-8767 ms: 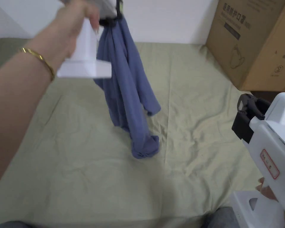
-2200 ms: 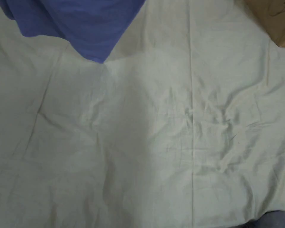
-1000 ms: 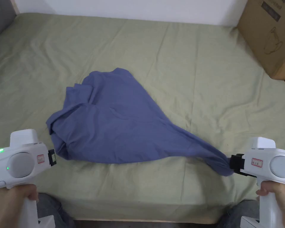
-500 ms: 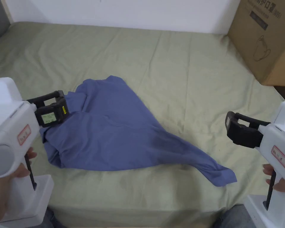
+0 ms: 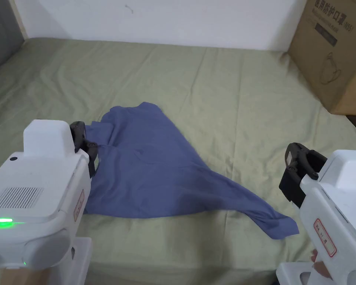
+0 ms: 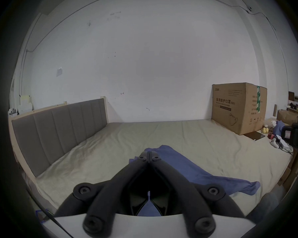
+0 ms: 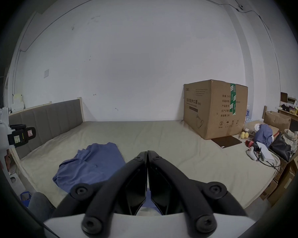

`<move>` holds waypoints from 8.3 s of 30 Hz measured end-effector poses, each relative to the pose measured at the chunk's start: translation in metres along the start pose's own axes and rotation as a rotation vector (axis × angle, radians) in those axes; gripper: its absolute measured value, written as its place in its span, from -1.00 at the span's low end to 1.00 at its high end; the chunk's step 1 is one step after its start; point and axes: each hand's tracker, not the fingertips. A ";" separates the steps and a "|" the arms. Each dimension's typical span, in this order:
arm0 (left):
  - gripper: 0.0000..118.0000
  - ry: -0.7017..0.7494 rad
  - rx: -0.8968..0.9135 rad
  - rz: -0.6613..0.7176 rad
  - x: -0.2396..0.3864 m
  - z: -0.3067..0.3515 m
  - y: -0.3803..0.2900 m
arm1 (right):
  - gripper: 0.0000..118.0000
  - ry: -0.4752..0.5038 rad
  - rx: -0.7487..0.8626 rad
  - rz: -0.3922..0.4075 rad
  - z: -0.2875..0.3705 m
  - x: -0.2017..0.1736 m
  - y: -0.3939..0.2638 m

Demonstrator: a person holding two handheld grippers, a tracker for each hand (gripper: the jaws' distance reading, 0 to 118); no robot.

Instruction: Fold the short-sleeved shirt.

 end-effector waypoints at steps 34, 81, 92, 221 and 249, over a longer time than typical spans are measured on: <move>1.00 -0.132 -0.408 0.055 -0.007 -0.257 0.069 | -1.00 -0.005 -0.096 0.017 -0.079 -0.004 0.014; -1.00 -0.174 -0.566 -0.055 0.077 -0.438 0.082 | 0.07 -0.046 -0.577 -0.075 -0.204 0.022 -0.051; -1.00 -0.162 -0.525 -0.065 0.064 -0.400 0.099 | 0.94 0.017 -0.949 -0.002 -0.228 -0.024 -0.044; -1.00 0.153 -0.558 0.185 -0.067 -0.104 -0.101 | -0.97 -0.178 -0.546 -0.325 -0.136 0.130 -0.065; 1.00 0.116 -0.086 0.069 -0.046 -0.026 -0.007 | 0.91 -0.016 -0.140 -0.054 -0.023 0.079 0.021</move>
